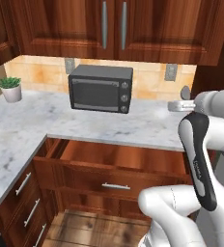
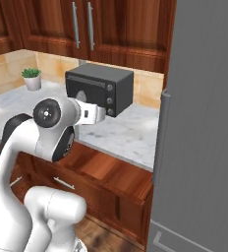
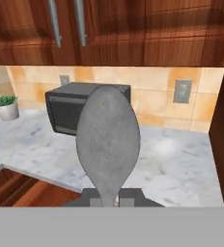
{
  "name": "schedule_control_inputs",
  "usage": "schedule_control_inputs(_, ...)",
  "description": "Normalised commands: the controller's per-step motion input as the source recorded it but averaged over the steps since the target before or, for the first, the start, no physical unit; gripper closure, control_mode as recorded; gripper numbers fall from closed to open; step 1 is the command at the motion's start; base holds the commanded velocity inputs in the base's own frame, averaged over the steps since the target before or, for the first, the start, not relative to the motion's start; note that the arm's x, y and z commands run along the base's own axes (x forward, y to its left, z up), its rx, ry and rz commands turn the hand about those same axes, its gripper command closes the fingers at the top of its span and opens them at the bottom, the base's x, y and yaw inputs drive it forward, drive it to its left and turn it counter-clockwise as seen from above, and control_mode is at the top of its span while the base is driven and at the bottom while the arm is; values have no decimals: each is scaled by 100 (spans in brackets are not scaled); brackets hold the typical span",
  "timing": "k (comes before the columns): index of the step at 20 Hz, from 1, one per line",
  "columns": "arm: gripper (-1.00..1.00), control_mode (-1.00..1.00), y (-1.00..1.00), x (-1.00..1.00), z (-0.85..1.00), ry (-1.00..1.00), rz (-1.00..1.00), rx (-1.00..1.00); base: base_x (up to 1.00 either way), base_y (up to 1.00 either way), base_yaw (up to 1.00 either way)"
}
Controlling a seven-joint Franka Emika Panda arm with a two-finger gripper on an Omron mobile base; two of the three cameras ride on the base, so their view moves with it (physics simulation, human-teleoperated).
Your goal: Pick up the metallic utensils from the counter and place them in the open drawer. Make sure not to pick up any wooden utensils.
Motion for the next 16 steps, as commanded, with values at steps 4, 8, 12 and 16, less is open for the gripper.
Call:
schedule_control_inputs(4,100,-100,6,42,-50,38,45,-23,0,0,0)
schedule_control_inputs(8,100,-100,1,7,-63,33,62,-23,0,0,0)
schedule_control_inputs(12,100,-100,3,5,-92,28,65,-14,0,0,0)
schedule_control_inputs(16,100,-100,60,5,-94,26,36,-22,0,0,0)
